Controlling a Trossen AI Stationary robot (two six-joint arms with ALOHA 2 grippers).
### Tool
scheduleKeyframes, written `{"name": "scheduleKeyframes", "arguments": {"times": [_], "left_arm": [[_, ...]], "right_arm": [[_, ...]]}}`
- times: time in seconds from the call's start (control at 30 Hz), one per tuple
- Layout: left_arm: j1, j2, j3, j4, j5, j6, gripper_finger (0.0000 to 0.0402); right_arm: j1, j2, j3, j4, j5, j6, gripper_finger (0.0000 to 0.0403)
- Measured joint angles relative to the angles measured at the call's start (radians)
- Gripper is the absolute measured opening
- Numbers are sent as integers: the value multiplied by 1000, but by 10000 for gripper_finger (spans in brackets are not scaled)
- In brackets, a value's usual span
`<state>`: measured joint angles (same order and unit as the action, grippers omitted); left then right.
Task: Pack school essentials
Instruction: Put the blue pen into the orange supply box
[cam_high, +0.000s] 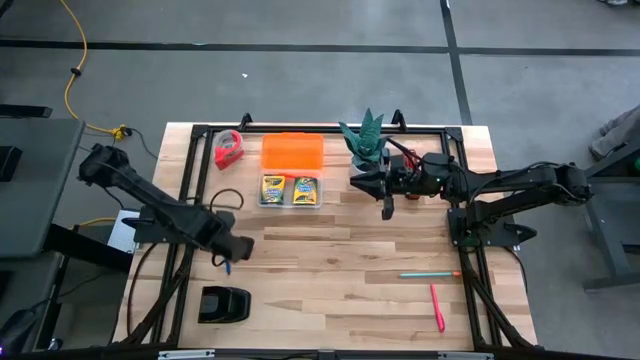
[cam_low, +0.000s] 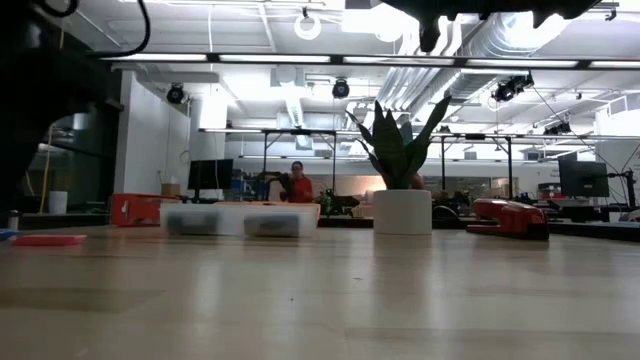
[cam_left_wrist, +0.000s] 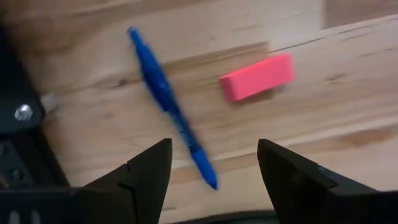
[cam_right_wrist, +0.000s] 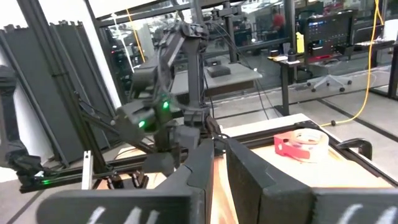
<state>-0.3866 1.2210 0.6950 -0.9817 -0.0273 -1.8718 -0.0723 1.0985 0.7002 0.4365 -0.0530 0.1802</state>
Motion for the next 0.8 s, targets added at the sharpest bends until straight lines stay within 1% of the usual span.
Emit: {"name": "scheduleKeyframes", "arguments": {"times": [0.17, 0.43, 0.6, 0.73, 0.8], "left_arm": [[-41, 94, 0, -1, 12, -123, 225], [-37, 224, -1, 10, 50, -138, 225], [-9, 246, -15, 30, 46, -151, 225], [1, 227, -72, 128, 51, -180, 216], [0, 225, -80, 142, 53, -207, 206]], "right_arm": [[0, 0, 0, -8, 1, -5, 32], [0, 0, 0, -17, 2, -5, 32], [0, 0, 0, -24, 4, -5, 32], [0, 0, 0, -28, 4, -1, 32], [0, 0, 0, -33, 3, 1, 32]]}}
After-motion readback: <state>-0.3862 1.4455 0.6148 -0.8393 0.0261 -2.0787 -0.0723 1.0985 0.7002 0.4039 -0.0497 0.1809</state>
